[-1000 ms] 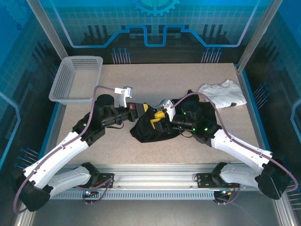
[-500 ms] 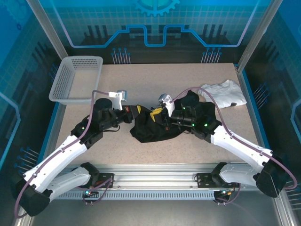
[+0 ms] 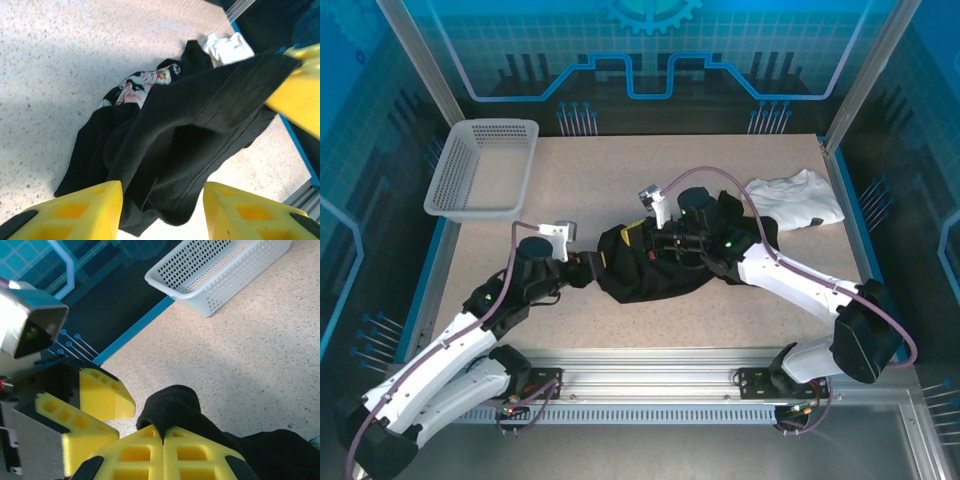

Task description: Fold the inside-out t-shirt

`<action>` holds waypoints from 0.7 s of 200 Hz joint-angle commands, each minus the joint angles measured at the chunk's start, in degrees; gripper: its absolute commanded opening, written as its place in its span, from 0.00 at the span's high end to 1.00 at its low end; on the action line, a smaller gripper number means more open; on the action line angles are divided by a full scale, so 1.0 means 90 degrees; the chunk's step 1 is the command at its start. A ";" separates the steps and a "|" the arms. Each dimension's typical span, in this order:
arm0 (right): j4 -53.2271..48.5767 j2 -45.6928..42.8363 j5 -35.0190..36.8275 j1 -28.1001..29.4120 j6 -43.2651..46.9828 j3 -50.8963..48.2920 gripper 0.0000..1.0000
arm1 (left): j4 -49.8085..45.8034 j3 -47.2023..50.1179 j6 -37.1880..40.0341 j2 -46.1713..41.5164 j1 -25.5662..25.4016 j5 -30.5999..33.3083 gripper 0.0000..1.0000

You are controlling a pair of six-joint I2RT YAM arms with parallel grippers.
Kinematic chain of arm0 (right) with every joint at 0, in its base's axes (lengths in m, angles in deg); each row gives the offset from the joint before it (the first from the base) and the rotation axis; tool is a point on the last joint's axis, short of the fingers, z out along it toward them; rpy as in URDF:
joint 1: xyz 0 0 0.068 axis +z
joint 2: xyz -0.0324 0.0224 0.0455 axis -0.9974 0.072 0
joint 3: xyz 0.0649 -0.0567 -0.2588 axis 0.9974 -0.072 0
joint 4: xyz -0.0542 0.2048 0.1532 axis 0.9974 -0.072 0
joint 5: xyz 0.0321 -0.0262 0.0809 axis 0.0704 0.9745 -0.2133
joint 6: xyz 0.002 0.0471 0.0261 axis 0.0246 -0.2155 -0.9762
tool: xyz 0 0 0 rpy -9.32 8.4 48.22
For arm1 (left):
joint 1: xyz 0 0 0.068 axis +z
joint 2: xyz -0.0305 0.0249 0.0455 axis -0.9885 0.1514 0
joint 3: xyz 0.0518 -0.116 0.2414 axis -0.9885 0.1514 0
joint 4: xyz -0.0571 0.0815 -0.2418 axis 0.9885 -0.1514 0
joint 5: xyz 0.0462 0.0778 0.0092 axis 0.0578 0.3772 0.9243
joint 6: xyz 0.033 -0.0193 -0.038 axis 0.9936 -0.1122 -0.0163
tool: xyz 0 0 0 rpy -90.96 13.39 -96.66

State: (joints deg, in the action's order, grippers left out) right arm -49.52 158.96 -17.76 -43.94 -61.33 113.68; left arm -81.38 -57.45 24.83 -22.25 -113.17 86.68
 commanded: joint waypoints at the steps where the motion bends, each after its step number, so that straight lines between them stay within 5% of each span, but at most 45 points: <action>1: 0.0110 0.0020 -0.0084 -0.0039 -0.0163 0.0304 1.00 | -0.0090 0.0121 0.0218 0.0251 0.0017 -0.0267 0.53; 29: 0.0063 -0.0004 -0.0067 -0.0063 -0.0139 0.0304 1.00 | 0.0238 0.0105 0.0164 0.0746 0.0009 -0.0627 0.54; 89: 0.0092 -0.0102 -0.0114 -0.0141 -0.0148 0.0203 1.00 | 0.0456 -0.0066 0.0364 0.1406 0.0024 -0.0262 0.61; 105: 0.0087 -0.0175 -0.0079 -0.0155 -0.0143 0.0155 1.00 | 0.0527 -0.0098 0.0408 0.1523 0.0017 -0.0228 0.70; 131: -0.0363 -0.0375 0.0263 -0.0232 0.0062 0.0156 1.00 | 0.0534 -0.0137 0.0469 0.1397 0.0017 -0.0326 0.99; 140: -0.0819 -0.0516 0.0646 -0.0255 0.0301 0.0256 1.00 | 0.0527 -0.0118 0.0494 0.1141 0.0020 -0.0444 1.00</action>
State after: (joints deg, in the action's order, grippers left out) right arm -50.85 158.34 -17.03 -44.90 -61.64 114.73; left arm -78.13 -57.10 27.54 -8.61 -113.17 83.88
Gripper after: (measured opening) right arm 0.045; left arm 0.046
